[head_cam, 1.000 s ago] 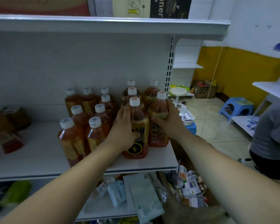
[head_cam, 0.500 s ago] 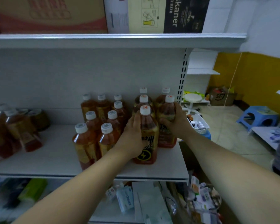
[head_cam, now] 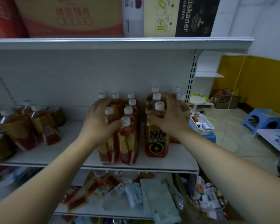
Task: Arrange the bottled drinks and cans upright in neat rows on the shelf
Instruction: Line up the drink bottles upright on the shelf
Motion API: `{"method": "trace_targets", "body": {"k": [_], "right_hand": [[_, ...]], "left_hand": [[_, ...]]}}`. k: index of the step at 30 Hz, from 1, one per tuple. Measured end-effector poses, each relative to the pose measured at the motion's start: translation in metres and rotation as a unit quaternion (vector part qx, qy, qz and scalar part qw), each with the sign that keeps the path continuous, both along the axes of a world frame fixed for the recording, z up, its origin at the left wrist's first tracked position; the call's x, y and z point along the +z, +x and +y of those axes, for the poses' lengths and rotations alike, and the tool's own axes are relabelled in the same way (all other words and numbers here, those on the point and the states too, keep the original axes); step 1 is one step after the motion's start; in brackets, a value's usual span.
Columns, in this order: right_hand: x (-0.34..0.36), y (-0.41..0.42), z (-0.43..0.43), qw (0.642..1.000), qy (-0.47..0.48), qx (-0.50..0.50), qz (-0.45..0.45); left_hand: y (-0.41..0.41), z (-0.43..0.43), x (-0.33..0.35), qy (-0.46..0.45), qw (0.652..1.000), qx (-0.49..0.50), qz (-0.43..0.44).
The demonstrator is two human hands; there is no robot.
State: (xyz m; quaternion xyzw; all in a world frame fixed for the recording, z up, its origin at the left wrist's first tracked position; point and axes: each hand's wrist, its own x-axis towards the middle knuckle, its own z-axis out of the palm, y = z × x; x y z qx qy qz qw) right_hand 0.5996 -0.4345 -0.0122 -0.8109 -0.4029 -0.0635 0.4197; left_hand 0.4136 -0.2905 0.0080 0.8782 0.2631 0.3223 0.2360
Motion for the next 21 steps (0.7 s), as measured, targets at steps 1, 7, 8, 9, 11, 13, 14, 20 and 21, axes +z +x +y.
{"method": "trace_targets", "body": {"k": [1,7,8,9,11,13,14,20,21], "right_hand": [[-0.006,-0.005,0.001,1.0,-0.006,0.01,0.028],[-0.028,-0.016,0.013,0.999,-0.005,-0.027,0.039],[-0.028,-0.017,0.016,0.998,-0.004,-0.036,0.046],[-0.028,-0.018,0.019,0.997,0.003,-0.047,0.055],[-0.03,-0.022,0.026,0.995,0.023,-0.074,0.066],[-0.035,-0.026,0.032,0.993,0.029,-0.106,0.05],[-0.038,-0.028,0.034,0.992,0.028,-0.119,0.036],[-0.051,-0.029,0.037,0.987,0.029,-0.159,-0.013],[-0.052,-0.029,0.038,0.986,0.029,-0.163,-0.015]], "left_hand": [[-0.006,0.008,-0.005,-0.057,0.998,0.014,-0.007],[-0.018,0.039,-0.061,-0.311,0.942,-0.123,-0.025],[-0.018,0.046,-0.073,-0.309,0.941,-0.133,-0.027],[-0.017,0.052,-0.081,-0.314,0.938,-0.142,-0.023],[-0.016,0.062,-0.089,-0.35,0.924,-0.153,-0.013],[-0.014,0.069,-0.092,-0.372,0.914,-0.158,-0.022],[-0.012,0.071,-0.093,-0.377,0.913,-0.153,-0.025],[0.01,0.085,-0.096,-0.358,0.923,-0.139,-0.019],[0.014,0.089,-0.096,-0.348,0.927,-0.138,-0.015]]}}
